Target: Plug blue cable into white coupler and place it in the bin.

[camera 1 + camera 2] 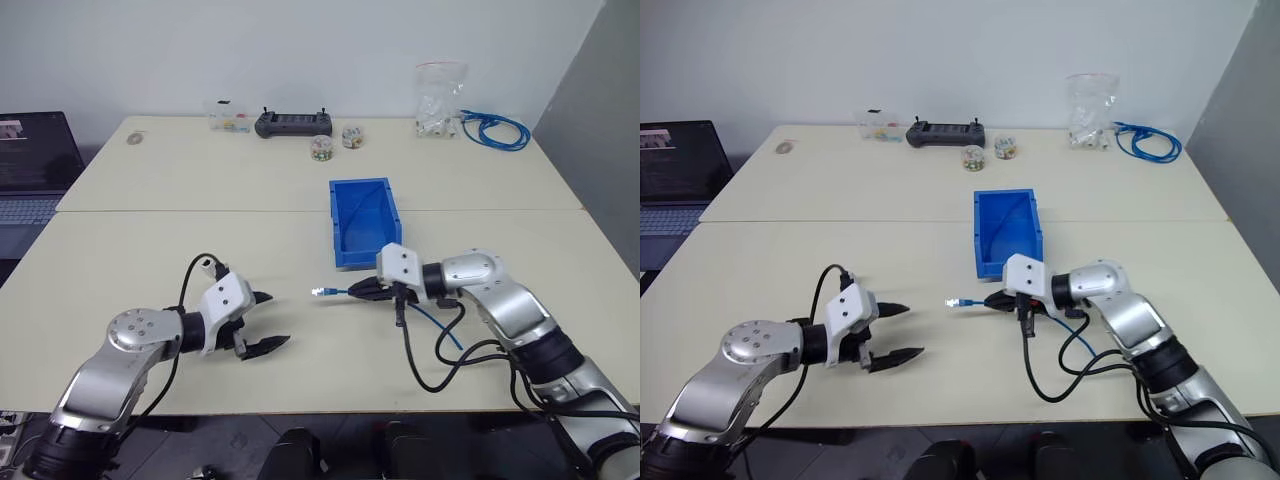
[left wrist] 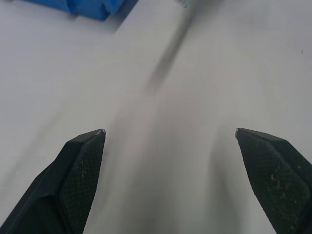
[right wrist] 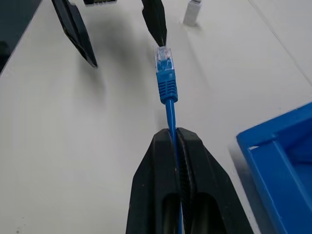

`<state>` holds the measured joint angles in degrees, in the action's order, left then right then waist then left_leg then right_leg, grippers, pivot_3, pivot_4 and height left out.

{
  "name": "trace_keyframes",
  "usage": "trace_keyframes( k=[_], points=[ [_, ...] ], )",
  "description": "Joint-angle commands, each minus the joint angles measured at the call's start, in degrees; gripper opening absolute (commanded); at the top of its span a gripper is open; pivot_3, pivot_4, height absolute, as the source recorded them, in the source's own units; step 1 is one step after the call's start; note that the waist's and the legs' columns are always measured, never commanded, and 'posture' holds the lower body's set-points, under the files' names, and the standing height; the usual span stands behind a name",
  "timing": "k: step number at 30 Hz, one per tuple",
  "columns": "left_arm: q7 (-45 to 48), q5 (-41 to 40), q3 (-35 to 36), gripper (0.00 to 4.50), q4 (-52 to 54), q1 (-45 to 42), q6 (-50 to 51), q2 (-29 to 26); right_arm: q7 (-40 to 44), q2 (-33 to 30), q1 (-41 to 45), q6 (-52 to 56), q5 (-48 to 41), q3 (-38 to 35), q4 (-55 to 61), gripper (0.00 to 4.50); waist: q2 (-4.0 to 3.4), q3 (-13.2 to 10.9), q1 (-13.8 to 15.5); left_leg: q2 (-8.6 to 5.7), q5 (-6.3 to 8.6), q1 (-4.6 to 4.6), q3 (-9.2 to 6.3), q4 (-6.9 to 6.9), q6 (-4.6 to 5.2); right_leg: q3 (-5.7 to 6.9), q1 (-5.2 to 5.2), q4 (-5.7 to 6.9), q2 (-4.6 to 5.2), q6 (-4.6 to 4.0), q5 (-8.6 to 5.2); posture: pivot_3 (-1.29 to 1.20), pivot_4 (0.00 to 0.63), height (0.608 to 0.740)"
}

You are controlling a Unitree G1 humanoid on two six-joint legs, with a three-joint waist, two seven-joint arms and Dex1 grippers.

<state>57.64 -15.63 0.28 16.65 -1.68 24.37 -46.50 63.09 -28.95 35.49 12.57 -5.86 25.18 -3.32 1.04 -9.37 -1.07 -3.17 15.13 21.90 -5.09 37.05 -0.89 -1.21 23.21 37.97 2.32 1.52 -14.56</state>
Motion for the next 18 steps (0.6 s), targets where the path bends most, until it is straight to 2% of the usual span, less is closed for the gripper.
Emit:
trace_keyframes(
  k=[1, 4, 8, 12, 15, 18],
  points=[
    [0.82, 1.10, 1.56, 4.50, 1.44, 2.72, -4.24, -1.99, -0.55, 3.53, 3.04, -4.30, 4.21, 2.71, -6.66, 0.04, -0.01, -0.01, 0.00, 0.01, 0.00, 0.00, -0.03, -0.01, 0.00, 0.03, 0.00, 0.01, 0.00, -0.03, 0.02, 0.00, 0.150, 0.740],
    [0.02, 1.52, 1.69, 4.50, -0.13, 3.07, -6.06, -1.59, -0.72, 5.86, 4.76, -4.52, 6.68, 4.07, -11.51, 0.04, -0.02, -0.01, 0.04, 0.02, 0.00, 0.01, -0.17, -0.03, 0.00, 0.18, 0.01, 0.03, -0.03, -0.13, 0.06, 0.00, 0.150, 0.740],
    [0.20, 1.98, 0.93, 4.50, -1.93, 2.01, -7.93, -1.33, 0.05, 7.52, 5.93, -4.06, 7.88, 4.43, -14.20, 0.87, -0.02, -0.01, -0.17, 0.02, 0.00, -0.01, -0.25, -0.05, 0.00, 0.23, 0.00, 0.05, -0.06, -0.15, 0.07, 0.00, 0.150, 0.740],
    [0.77, 2.53, -0.06, 4.50, -4.06, -0.08, -9.52, -1.19, 0.11, 8.32, 6.34, -2.39, 7.43, 3.20, -14.29, 1.96, -0.03, -0.01, -0.42, 0.02, 0.00, -0.01, -0.30, -0.06, 0.00, 0.25, 0.01, 0.06, -0.07, -0.15, 0.07, 0.00, 0.150, 0.740],
    [1.08, 3.79, -1.69, 4.50, -6.52, -2.56, -11.37, -0.51, 2.05, 7.50, 5.57, 2.59, 3.29, 0.26, -10.00, 2.69, -0.04, -0.02, -0.45, 0.01, 0.00, 0.00, -0.34, -0.06, 0.00, 0.28, 0.00, 0.07, -0.08, -0.15, 0.07, 0.00, 0.150, 0.740],
    [0.87, 5.63, -4.40, 4.50, -9.11, -5.68, -13.04, 0.87, 5.72, 3.74, 2.61, 9.02, -2.28, -3.26, -1.52, 3.44, -0.07, -0.03, -0.36, -0.01, 0.00, 0.02, -0.36, -0.05, 0.00, 0.28, 0.00, 0.07, -0.07, -0.15, 0.07, 0.00, 0.150, 0.740]
  ],
)
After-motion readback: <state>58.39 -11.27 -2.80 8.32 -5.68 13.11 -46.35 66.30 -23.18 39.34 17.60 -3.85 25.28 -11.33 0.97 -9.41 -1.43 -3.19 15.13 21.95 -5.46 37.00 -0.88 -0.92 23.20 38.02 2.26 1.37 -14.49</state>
